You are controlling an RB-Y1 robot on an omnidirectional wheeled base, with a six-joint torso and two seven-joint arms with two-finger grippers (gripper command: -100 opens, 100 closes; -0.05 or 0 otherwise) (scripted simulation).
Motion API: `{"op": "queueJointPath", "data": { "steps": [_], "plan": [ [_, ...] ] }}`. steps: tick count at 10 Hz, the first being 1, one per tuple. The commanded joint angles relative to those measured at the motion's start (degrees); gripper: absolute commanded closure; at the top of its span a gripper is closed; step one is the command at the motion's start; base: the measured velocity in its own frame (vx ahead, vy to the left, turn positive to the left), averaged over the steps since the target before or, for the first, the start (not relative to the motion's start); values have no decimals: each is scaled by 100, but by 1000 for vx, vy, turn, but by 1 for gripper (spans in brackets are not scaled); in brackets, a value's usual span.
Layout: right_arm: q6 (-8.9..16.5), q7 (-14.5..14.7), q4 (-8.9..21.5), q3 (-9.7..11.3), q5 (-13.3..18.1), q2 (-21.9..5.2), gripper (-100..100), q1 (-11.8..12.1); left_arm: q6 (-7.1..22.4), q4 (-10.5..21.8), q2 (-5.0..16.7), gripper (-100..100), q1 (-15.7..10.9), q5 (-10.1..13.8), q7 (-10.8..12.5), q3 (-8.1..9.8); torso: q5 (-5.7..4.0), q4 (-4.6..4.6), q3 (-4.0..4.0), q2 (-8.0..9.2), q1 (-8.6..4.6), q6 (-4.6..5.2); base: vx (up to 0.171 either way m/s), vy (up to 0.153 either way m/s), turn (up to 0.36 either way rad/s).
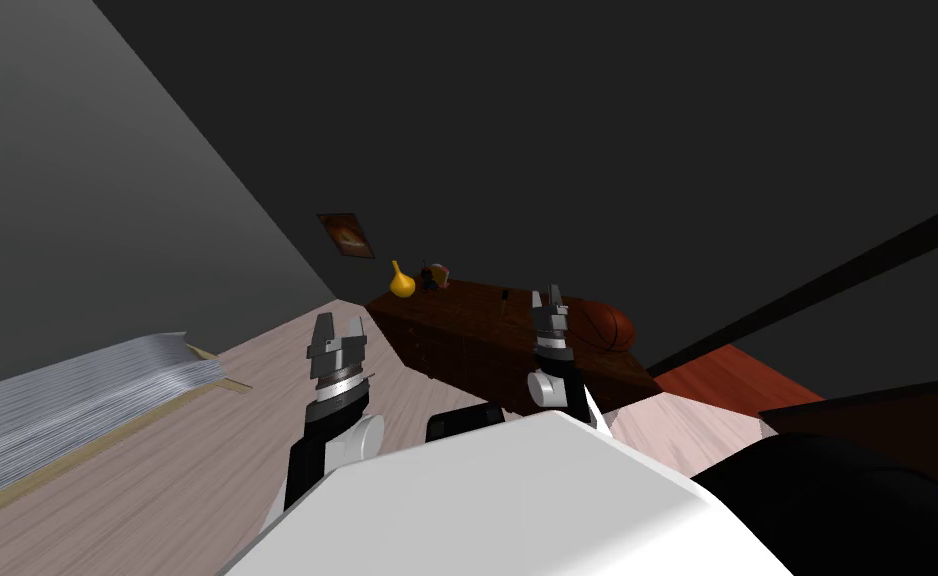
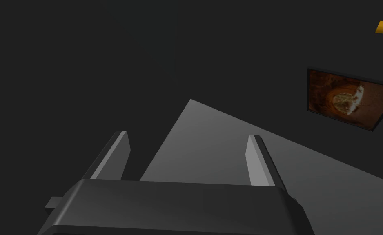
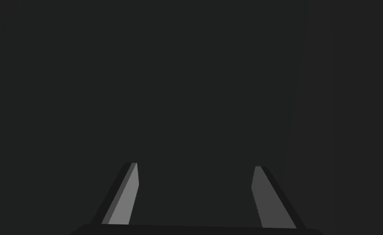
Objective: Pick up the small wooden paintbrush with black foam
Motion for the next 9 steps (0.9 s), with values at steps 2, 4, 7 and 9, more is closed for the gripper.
{"op": "queueJointPath", "data": {
  "steps": [2, 4, 7, 9],
  "plan": [
    [108, 72, 86, -42, 23, -424, -100, -23, 0, 0, 0, 0, 0, 0, 0, 0, 1, 1, 4, 8, 6, 0, -49, 33, 24],
    [265, 174, 202, -100, 54, -756, -100, -56, 0, 0, -1, 0, -1, 0, 0, -1, 3, 5, 15, 25, 14, 0, -62, 41, 43],
    [597, 382, 433, -222, 114, -1082, -100, -121, 0, 0, 0, 0, -1, 0, 0, 0, 2, 4, 11, 19, 12, -1, -47, 38, 61],
    [863, 548, 609, -318, 160, -1213, -100, -173, 0, 0, -1, 0, -1, 0, 0, -1, 4, 4, 11, 20, 18, -1, -56, 53, 67]
  ]
}}
